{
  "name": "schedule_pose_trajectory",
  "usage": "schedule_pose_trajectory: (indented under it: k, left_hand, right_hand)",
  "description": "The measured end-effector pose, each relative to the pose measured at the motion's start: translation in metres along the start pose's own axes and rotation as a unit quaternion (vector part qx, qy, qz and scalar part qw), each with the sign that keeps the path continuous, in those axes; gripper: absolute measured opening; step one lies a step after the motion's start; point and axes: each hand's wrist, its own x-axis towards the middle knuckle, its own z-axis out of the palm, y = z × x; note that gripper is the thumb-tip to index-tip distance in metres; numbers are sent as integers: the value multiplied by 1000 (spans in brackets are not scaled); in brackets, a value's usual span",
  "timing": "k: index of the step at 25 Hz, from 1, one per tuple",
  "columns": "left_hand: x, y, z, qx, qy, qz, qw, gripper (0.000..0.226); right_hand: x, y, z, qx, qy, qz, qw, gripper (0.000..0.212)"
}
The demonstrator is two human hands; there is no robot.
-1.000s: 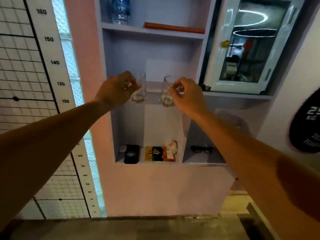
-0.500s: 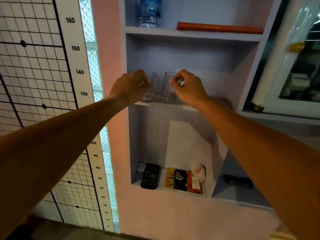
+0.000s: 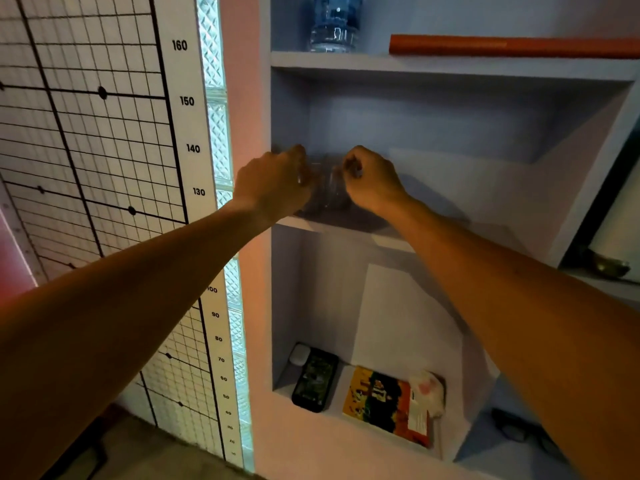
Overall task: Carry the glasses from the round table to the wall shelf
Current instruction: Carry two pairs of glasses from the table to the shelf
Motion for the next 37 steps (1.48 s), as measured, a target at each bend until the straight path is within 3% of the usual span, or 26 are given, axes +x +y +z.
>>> schedule_pose_trajectory:
  k: [6, 18, 28, 32, 35, 37]
  left_hand:
    - [8, -1, 2, 128, 38, 49, 990, 52]
    - [13, -1, 5, 115, 36, 14, 993, 45]
    - [9, 2, 5, 103, 13, -22, 994, 44]
    - [-13, -3, 0, 34, -14, -34, 999, 49]
    - [-46, -20, -11, -14, -23, -55, 998, 42]
    - [-82, -40, -16, -29, -57, -113, 992, 32]
  right_hand:
    - [21, 5, 18, 70, 33, 12, 997, 23]
    - [29, -2, 27, 101, 68, 73, 990, 26]
    - [17, -3, 18, 97, -13, 70, 993, 29]
    - [-6, -10, 18, 134, 40, 89, 986, 26]
    - [-27, -32, 23, 161, 129, 31, 978, 13]
    - [-53, -49, 41, 204, 115, -35, 972, 13]
